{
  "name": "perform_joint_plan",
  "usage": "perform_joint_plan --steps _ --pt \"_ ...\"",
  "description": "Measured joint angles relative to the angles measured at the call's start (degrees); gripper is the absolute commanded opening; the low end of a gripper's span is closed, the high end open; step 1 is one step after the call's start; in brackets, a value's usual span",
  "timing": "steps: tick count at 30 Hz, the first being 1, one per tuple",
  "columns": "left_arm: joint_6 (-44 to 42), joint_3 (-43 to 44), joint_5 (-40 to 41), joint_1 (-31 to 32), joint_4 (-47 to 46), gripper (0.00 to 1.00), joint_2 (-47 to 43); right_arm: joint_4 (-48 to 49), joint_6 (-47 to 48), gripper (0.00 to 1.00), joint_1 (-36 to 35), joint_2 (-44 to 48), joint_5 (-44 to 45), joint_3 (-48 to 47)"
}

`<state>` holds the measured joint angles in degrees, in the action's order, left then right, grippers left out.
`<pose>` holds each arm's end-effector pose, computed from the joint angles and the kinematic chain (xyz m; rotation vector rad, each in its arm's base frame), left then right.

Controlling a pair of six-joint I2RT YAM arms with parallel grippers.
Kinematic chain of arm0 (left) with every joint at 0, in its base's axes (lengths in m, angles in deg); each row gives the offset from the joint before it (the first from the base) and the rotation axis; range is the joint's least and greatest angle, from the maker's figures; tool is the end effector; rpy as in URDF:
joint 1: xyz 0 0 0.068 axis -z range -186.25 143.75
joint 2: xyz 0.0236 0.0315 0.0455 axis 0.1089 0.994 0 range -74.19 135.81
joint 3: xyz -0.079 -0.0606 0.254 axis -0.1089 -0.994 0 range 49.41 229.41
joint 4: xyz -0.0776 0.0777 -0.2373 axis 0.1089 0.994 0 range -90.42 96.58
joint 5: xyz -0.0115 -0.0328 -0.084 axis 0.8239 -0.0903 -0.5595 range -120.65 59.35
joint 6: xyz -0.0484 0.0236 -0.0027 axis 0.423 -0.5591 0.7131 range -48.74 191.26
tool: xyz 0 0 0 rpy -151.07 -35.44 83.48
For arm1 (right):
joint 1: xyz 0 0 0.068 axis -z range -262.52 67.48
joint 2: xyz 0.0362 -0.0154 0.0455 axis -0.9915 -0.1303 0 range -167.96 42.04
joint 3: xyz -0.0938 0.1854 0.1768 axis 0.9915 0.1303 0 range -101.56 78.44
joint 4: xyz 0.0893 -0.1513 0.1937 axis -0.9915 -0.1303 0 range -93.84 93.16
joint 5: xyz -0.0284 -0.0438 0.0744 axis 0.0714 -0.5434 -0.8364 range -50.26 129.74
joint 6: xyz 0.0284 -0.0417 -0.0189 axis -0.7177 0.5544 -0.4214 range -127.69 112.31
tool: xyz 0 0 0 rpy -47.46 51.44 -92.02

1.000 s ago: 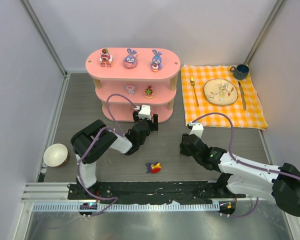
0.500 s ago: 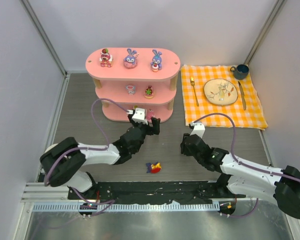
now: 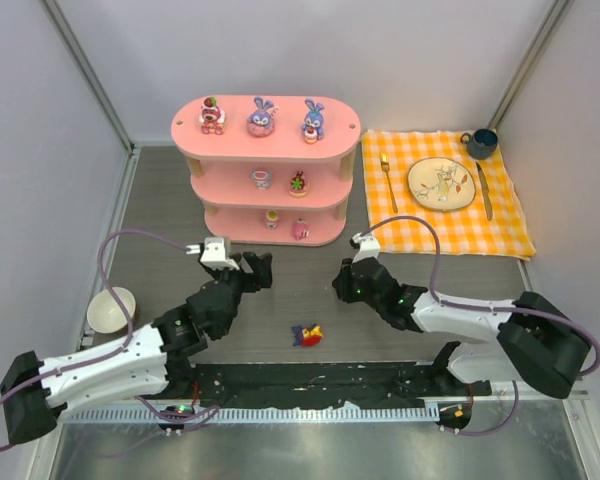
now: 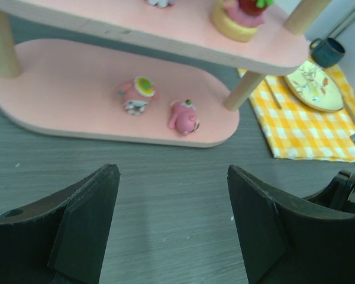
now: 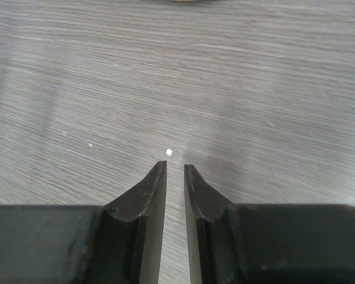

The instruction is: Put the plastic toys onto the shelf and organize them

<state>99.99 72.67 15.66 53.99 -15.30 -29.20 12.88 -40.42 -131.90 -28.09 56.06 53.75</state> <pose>0.1122 -0.1444 0.2534 -0.1466 1.6707 -0.4963 0.1591 0.1702 0.1661 -0.1591 2.2047 0.5038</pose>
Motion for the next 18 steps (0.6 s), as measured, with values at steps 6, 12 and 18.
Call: perform_joint_plan --steps 6,12,18 --pt "4.0 -2.4 2.7 0.0 14.2 0.75 -10.9 11.1 0.9 0.01 0.0 -7.0 -3.6 -1.5" --pt "5.7 -3.7 4.0 0.0 22.1 0.74 -17.1 25.0 0.9 0.01 0.4 -13.0 -4.2 -2.5" --pt "5.3 -3.7 5.8 0.0 24.6 0.74 -17.4 37.1 -0.3 0.01 2.6 -22.6 -6.5 -5.0"
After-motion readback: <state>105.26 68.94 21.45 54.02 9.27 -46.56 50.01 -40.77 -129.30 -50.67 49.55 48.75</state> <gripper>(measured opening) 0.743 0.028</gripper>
